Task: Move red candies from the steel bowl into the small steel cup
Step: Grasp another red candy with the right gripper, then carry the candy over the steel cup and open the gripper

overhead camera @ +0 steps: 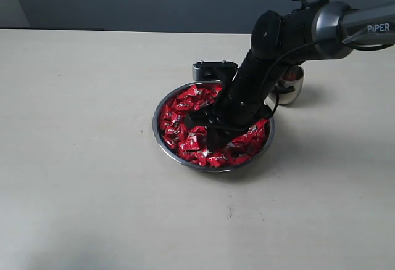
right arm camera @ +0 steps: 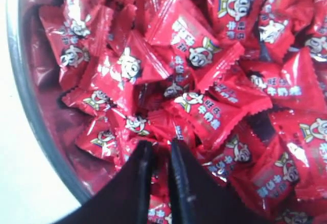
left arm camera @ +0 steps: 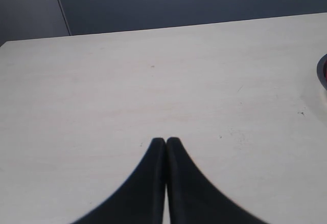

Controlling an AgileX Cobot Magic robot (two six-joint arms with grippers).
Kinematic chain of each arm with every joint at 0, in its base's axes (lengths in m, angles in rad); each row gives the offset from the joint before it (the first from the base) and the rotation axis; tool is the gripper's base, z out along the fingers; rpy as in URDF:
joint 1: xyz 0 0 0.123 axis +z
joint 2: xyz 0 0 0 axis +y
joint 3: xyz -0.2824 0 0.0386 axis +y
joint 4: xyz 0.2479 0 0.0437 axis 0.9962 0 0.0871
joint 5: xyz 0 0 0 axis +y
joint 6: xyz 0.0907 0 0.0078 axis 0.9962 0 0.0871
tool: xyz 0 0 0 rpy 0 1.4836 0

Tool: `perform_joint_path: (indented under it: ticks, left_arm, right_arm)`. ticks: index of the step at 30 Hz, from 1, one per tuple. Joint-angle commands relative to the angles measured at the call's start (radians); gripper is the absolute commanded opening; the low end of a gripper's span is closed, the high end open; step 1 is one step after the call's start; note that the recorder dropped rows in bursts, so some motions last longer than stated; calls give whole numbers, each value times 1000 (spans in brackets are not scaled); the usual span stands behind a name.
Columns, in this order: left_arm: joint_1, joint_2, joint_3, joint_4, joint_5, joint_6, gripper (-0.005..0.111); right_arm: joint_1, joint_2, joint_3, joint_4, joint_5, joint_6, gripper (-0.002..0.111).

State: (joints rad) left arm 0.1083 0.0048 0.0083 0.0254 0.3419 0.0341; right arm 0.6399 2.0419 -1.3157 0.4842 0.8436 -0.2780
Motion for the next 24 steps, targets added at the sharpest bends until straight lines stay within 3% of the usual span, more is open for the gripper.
perform_joint_path:
  ticks: [1,10,18,24]
  left_arm:
    - [0,-5,-8,2,-8,-5,0]
    - [0,-5,-8,2,-8,-5,0]
    - [0,-5,-8,2,-8,-5,0]
    - [0,-5,-8,2,-8,-5,0]
  right_arm:
    - [-1,-1,5,6,-13,-13,-1]
    - [-1,-47,-35,-24,-2,-16,-1]
    - [-11,-213,-56,-380,-10,185,-1]
    - [-212,-265,-133,-464,-4,235,-1]
